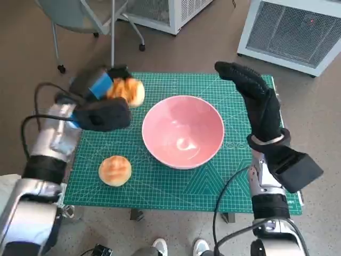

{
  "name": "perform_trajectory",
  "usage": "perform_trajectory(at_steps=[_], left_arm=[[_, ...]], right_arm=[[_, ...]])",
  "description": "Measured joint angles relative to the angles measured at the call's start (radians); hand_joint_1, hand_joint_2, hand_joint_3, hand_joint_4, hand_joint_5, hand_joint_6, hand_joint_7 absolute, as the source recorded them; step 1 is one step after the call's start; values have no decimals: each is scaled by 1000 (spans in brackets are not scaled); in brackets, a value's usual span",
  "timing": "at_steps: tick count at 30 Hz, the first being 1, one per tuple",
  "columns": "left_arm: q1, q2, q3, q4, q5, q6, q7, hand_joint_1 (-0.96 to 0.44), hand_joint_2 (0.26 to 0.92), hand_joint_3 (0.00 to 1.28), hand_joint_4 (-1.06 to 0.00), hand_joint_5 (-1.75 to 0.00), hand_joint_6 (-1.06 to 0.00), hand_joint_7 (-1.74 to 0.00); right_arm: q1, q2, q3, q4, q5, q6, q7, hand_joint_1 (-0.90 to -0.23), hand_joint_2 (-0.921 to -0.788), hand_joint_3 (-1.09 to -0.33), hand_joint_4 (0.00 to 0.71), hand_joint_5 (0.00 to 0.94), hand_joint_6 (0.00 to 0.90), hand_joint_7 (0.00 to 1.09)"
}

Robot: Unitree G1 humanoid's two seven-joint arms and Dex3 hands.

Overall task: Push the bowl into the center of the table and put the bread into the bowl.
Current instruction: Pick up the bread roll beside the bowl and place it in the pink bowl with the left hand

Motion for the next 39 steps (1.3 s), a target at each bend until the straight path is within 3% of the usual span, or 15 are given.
perform_trajectory(at_steps=[9, 15, 26, 39], left_arm=[[127, -26, 50, -322, 5, -5, 39, 1, 904, 12, -824, -999, -689, -1115], [136, -77, 11, -377, 22, -67, 42, 1, 917, 14, -804, -1062, -651, -1113], [62, -158, -118, -246, 120, -93, -30, 1, 920, 29, -765, -1071, -641, -1160], [-25, -233, -210, 73, 149, -182, -21, 2, 920, 53, -721, -1138, -628, -1159]], right_arm=[[3, -1, -1, -7, 0, 10, 0, -699, -921, -775, 167, 0, -1, 527], [7, 3, 1, -8, -1, 15, 0, -702, -921, -775, 168, 1, -1, 528], [21, 2, 1, -12, -1, 15, 0, -703, -921, -775, 169, 1, -1, 529], [28, 0, -2, -12, -1, 15, 0, -696, -921, -776, 168, 0, -1, 529]])
